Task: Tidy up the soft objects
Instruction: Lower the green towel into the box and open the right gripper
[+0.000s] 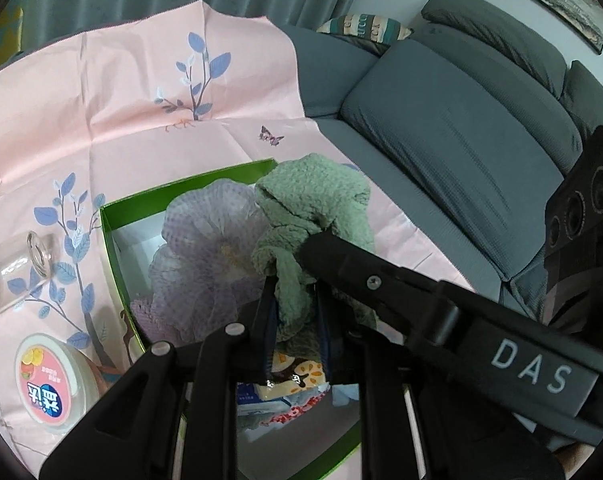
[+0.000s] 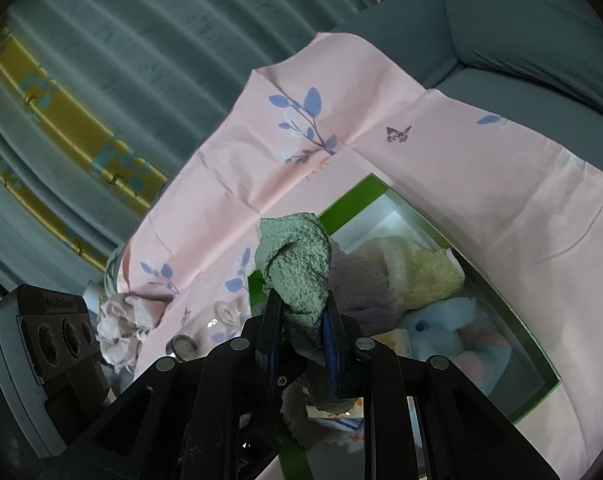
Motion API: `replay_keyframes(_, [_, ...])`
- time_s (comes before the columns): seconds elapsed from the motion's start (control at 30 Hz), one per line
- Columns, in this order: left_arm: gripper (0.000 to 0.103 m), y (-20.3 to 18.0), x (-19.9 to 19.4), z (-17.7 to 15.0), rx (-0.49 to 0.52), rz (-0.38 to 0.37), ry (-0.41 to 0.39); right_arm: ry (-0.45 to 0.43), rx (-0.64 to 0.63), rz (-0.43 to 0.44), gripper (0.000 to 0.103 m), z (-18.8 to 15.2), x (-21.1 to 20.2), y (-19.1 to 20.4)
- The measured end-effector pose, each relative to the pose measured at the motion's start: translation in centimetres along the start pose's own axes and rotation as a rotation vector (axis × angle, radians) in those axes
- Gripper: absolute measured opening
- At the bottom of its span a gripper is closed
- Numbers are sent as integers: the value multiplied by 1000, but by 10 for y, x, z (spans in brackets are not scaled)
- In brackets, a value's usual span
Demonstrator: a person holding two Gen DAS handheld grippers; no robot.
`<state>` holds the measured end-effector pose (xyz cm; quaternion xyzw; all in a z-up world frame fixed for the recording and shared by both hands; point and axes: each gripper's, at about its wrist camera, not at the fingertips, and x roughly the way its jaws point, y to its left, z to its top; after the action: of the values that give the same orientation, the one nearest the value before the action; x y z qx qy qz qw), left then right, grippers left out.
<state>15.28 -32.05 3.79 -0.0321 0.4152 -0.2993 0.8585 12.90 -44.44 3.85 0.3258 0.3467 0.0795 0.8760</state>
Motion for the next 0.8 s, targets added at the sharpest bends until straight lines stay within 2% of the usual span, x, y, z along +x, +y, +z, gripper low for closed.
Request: replay_keyframes(0.8, [14, 10, 35, -2, -36, 87, 95, 88, 108, -38, 21, -2, 32, -31])
